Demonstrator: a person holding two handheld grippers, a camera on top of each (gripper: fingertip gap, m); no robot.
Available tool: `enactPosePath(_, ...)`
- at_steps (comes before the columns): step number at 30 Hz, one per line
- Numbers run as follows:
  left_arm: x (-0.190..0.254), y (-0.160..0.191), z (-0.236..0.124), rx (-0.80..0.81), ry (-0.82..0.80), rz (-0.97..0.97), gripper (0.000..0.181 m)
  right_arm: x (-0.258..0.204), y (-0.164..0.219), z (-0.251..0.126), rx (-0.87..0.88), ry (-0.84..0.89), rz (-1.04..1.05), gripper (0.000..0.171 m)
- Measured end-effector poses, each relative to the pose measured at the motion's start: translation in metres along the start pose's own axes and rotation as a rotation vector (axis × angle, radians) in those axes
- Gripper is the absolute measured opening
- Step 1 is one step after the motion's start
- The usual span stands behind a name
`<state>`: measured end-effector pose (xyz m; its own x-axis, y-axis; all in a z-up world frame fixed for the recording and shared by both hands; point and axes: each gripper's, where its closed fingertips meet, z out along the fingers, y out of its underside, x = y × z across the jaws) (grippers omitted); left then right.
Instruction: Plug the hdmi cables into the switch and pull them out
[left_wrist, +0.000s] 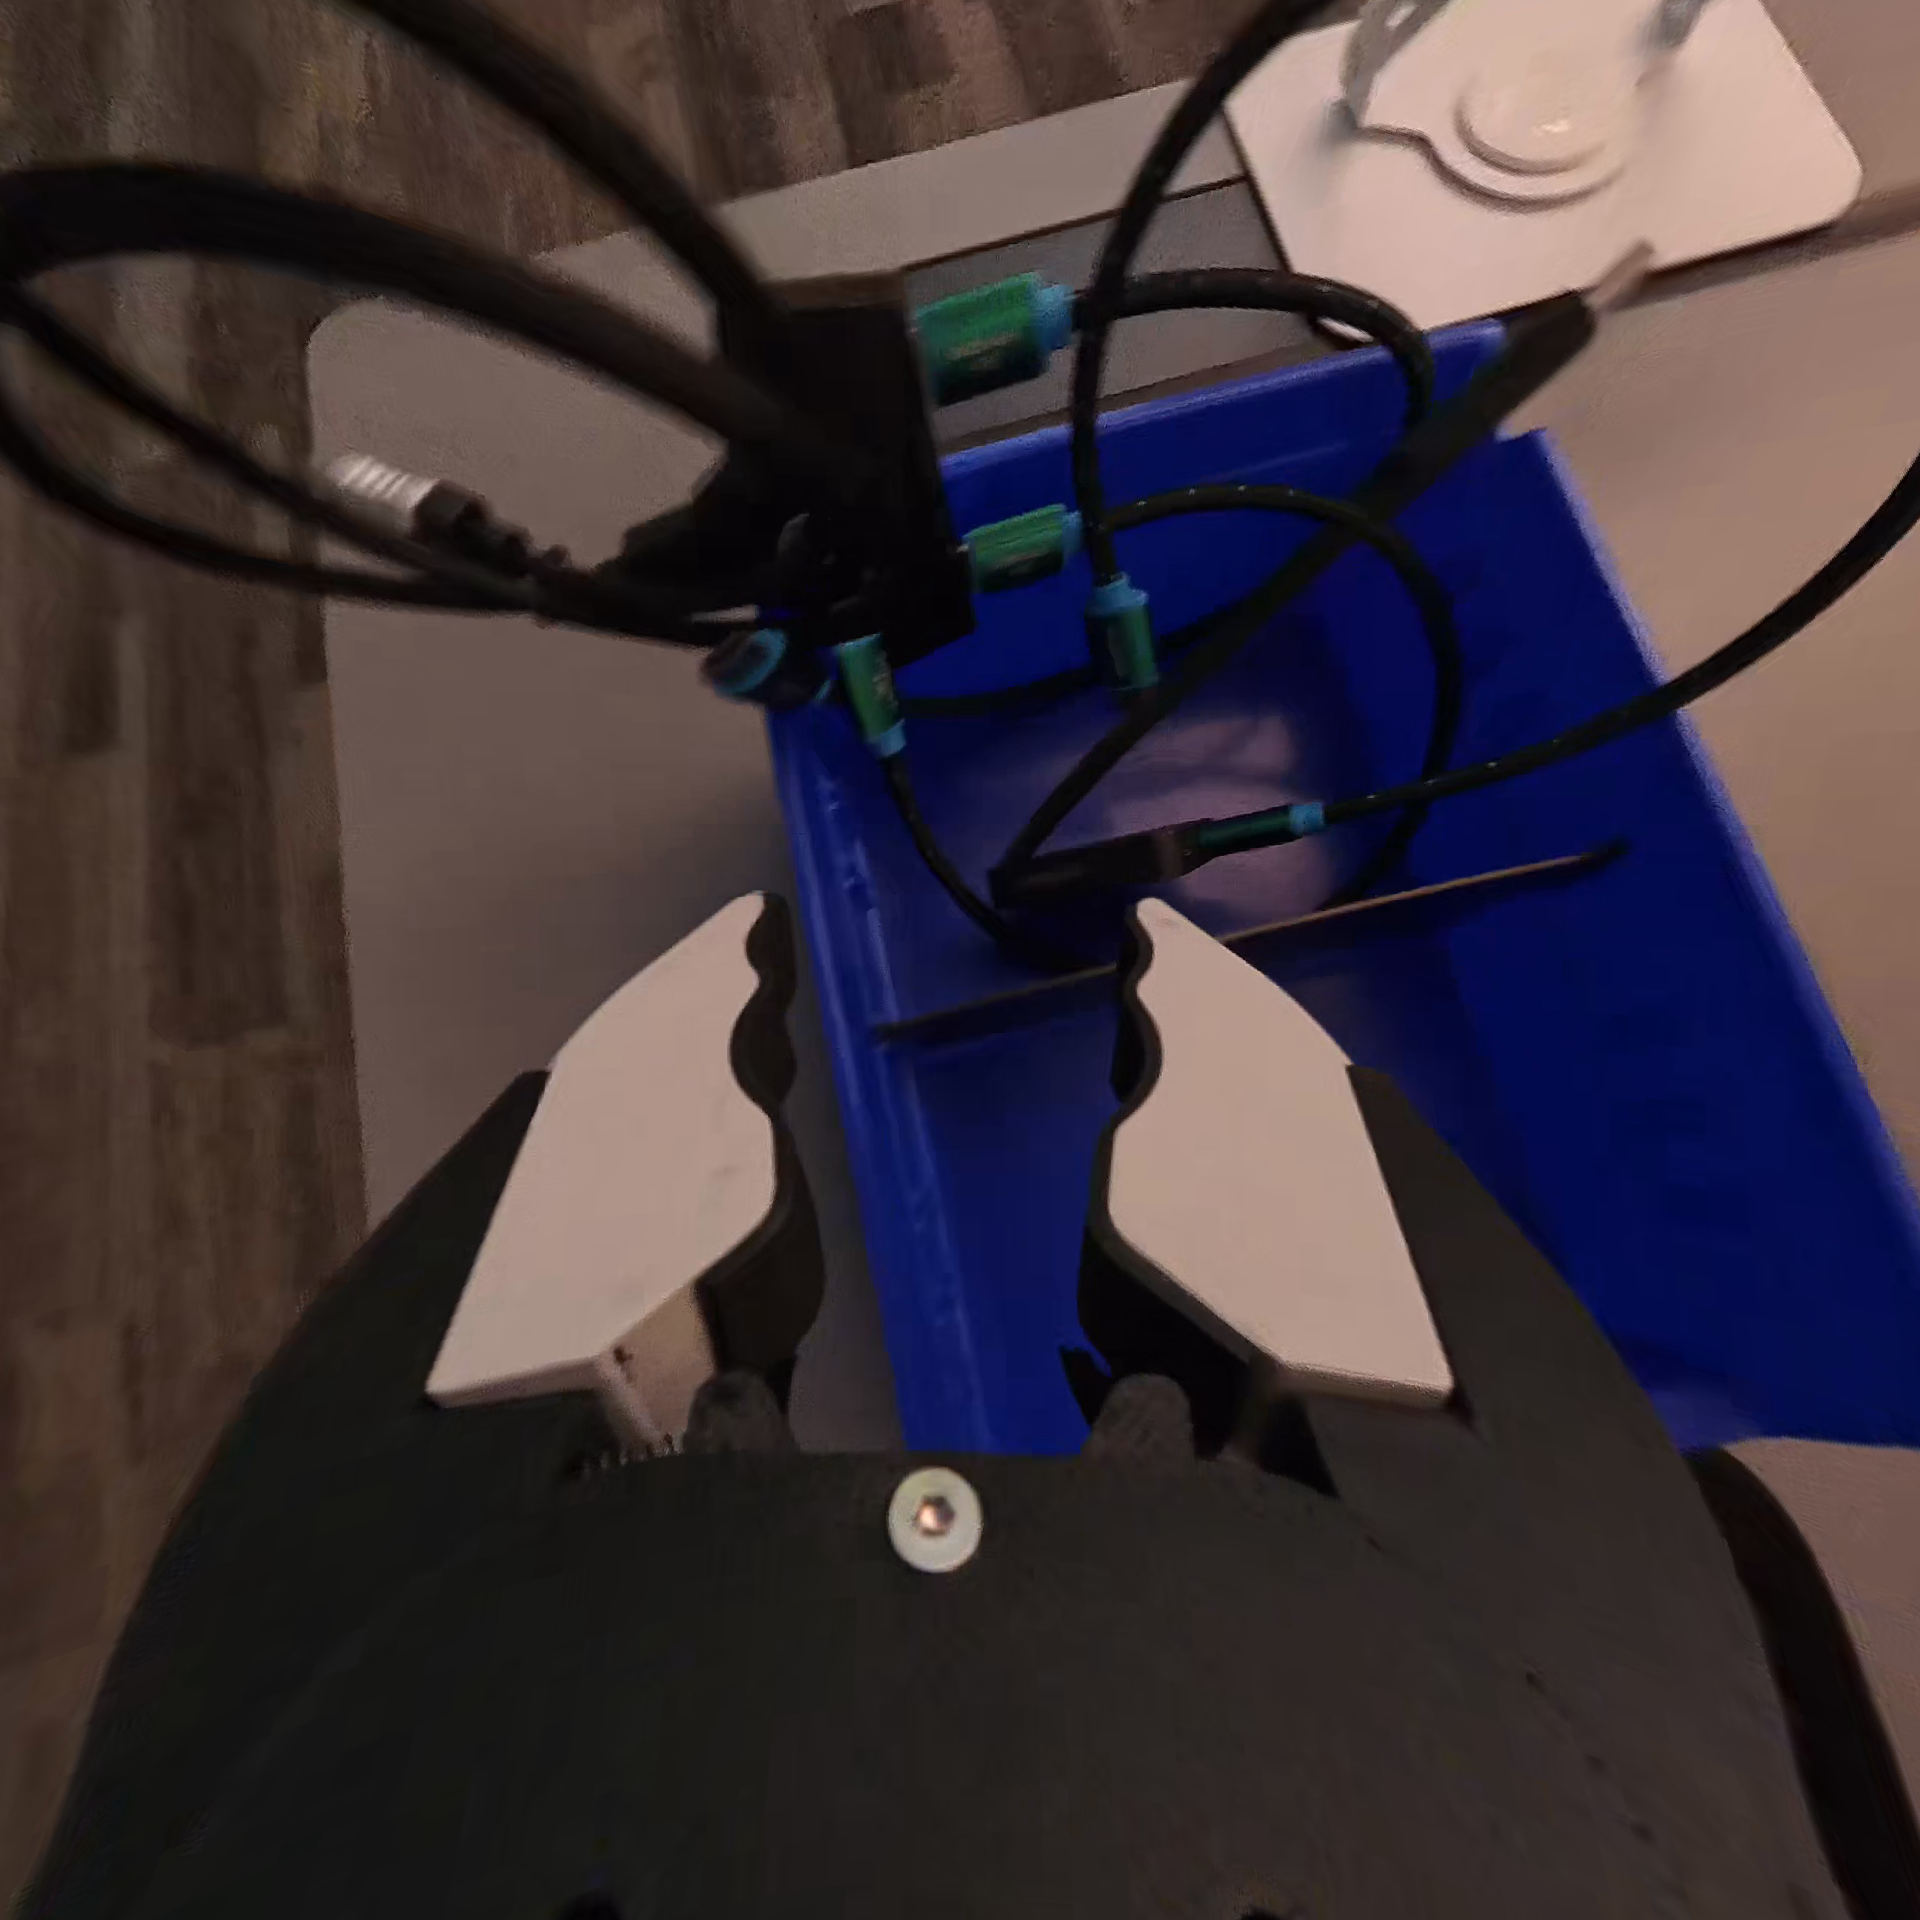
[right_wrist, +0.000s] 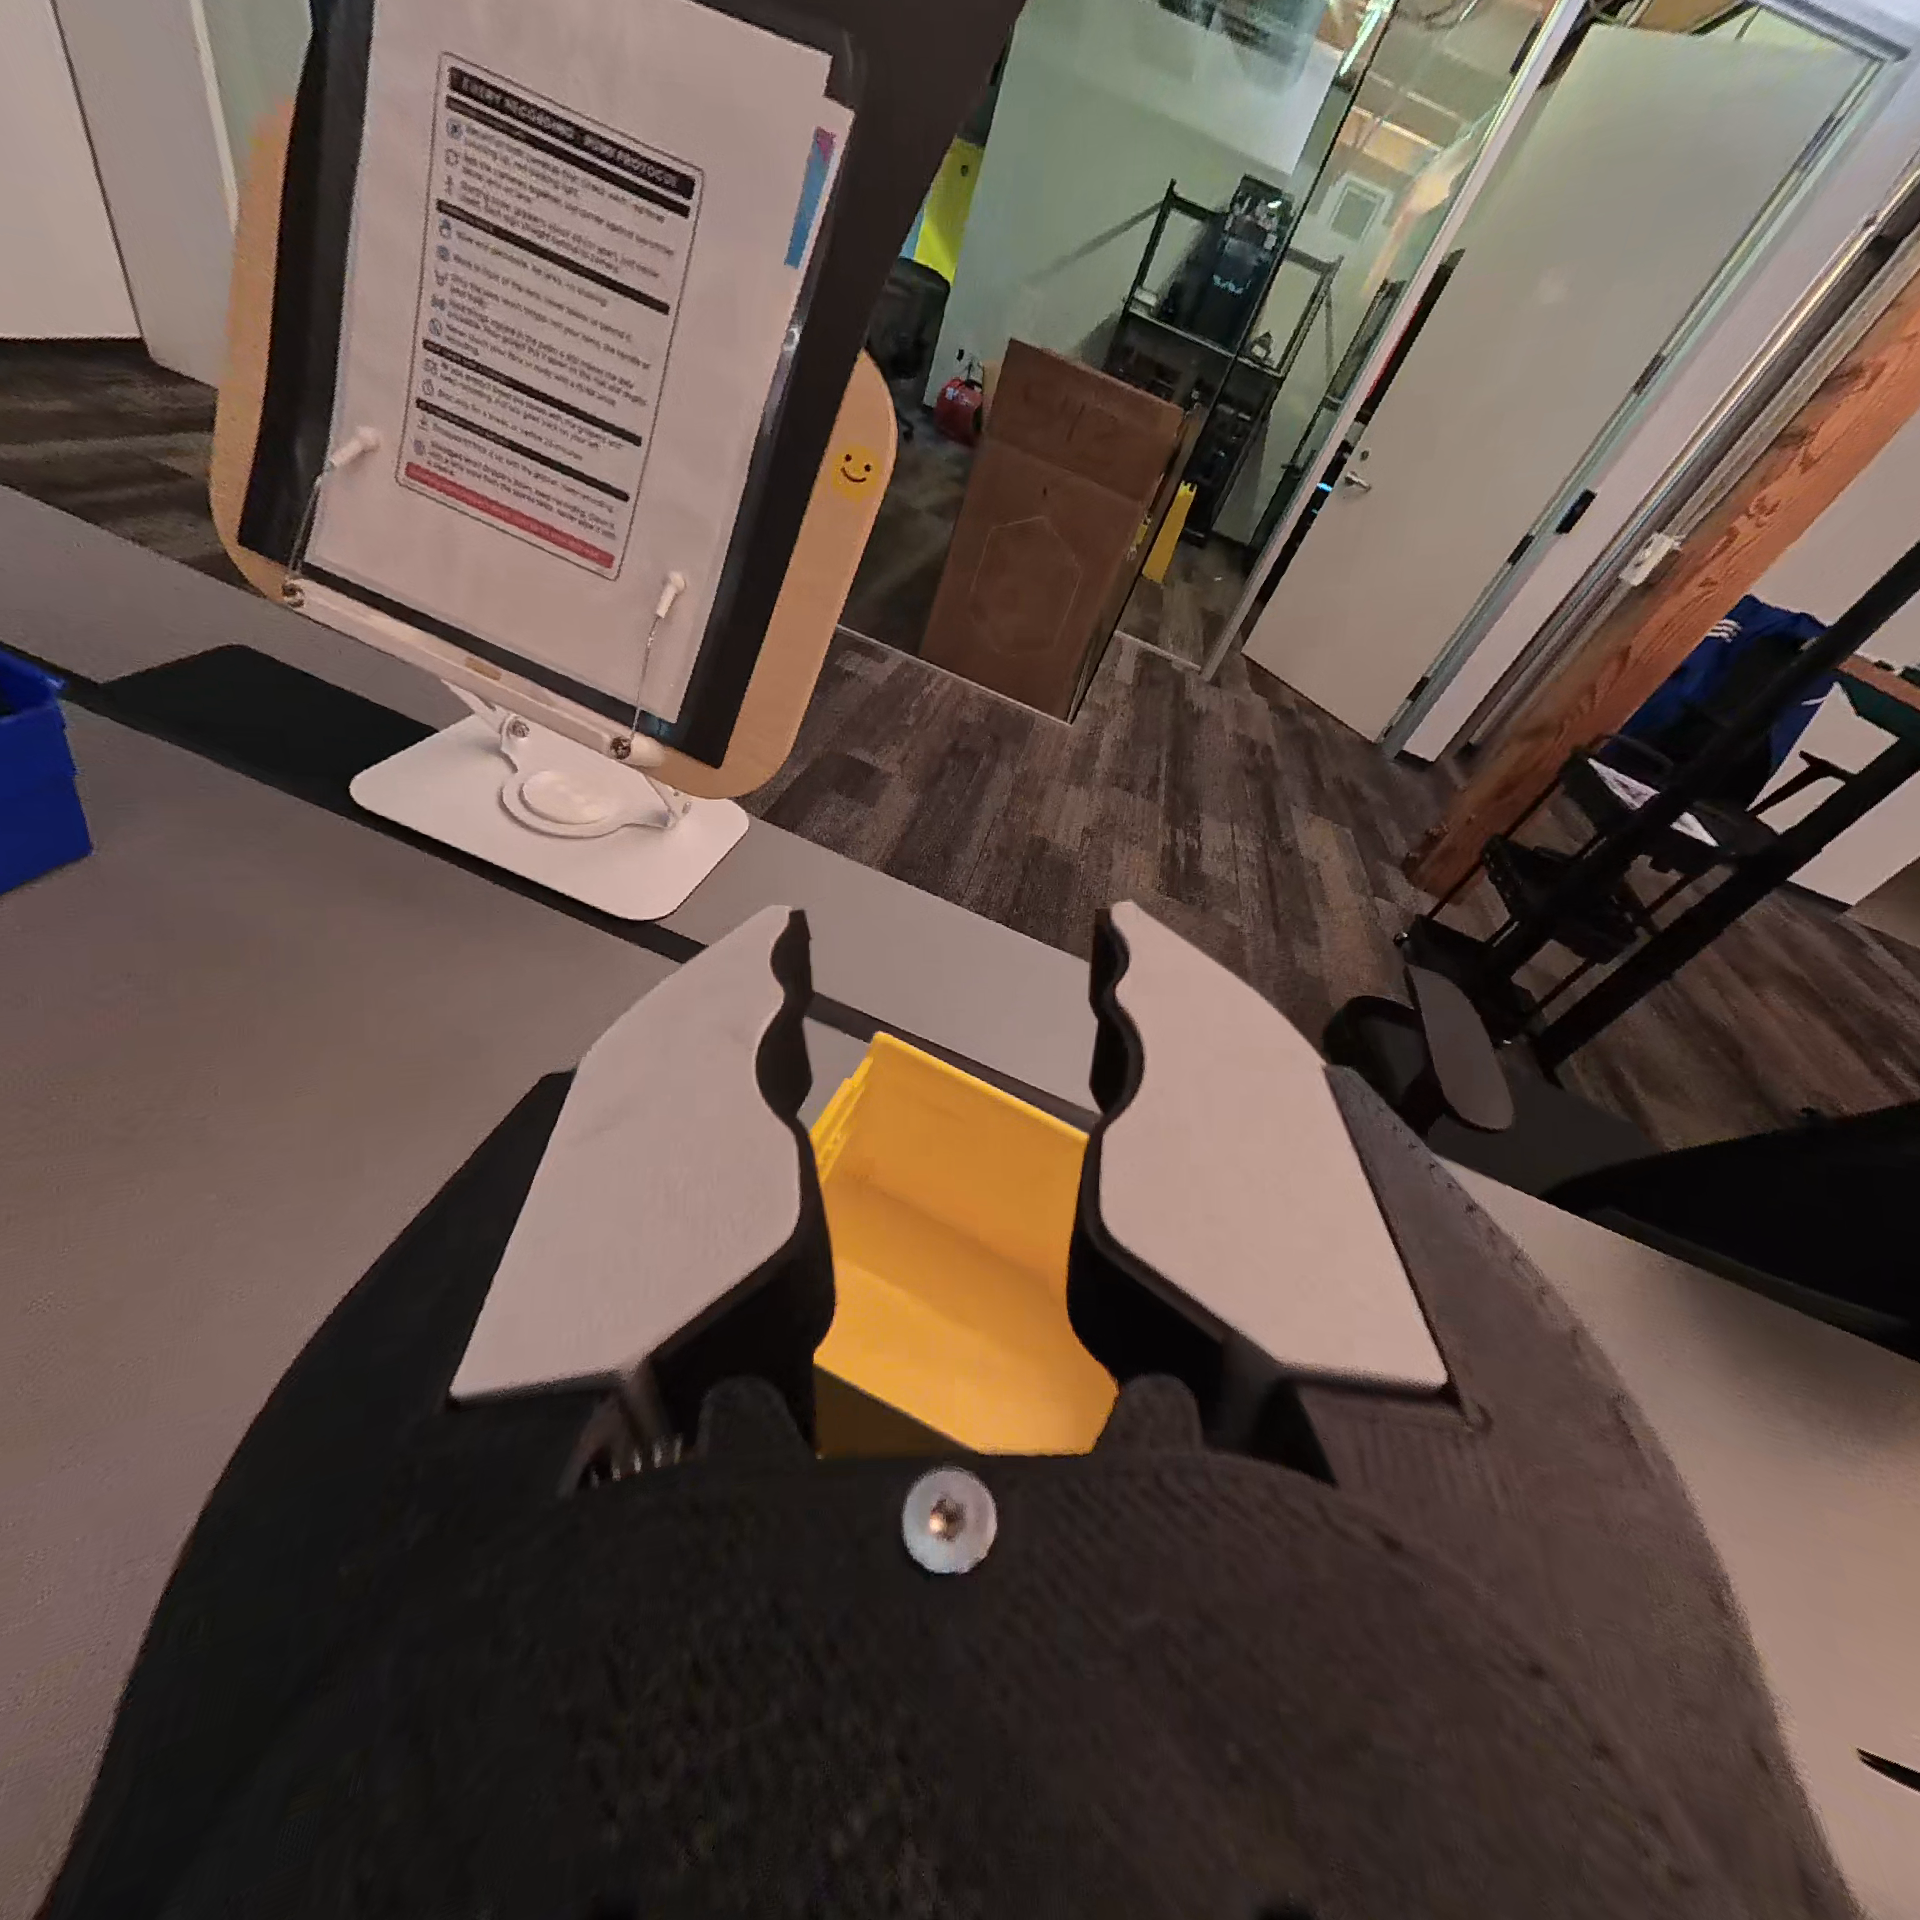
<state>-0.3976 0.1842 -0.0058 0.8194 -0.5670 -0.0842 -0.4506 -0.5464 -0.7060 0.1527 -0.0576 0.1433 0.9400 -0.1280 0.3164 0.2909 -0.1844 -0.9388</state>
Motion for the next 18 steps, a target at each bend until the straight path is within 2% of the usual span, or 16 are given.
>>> enactPosePath(4, 0.009, -0.007, 0.025, 0.025, 0.045, 0.014, 0.058, -0.007, 0.008, 0.004, -0.037, -0.019, -0.015, 0.053)
enactPosePath(9, 0.015, -0.005, 0.038, 0.047, 0.124, 0.033, 0.005, -0.034, 0.008, 0.016, -0.054, -0.082, -0.055, 0.052)
enactPosePath(10, 0.015, -0.006, 0.036, 0.043, 0.126, 0.03, 0.004, -0.044, 0.007, 0.02, -0.055, -0.106, -0.071, 0.051)
enactPosePath(14, 0.027, -0.033, 0.008, 0.13, 0.127, 0.029, 0.004, -0.116, -0.007, 0.041, 0.027, -0.251, -0.239, 0.051)
enactPosePath(18, 0.054, -0.067, -0.043, 0.26, 0.089, 0.084, 0.004, -0.231, -0.019, 0.049, 0.206, -0.458, -0.439, 0.052)
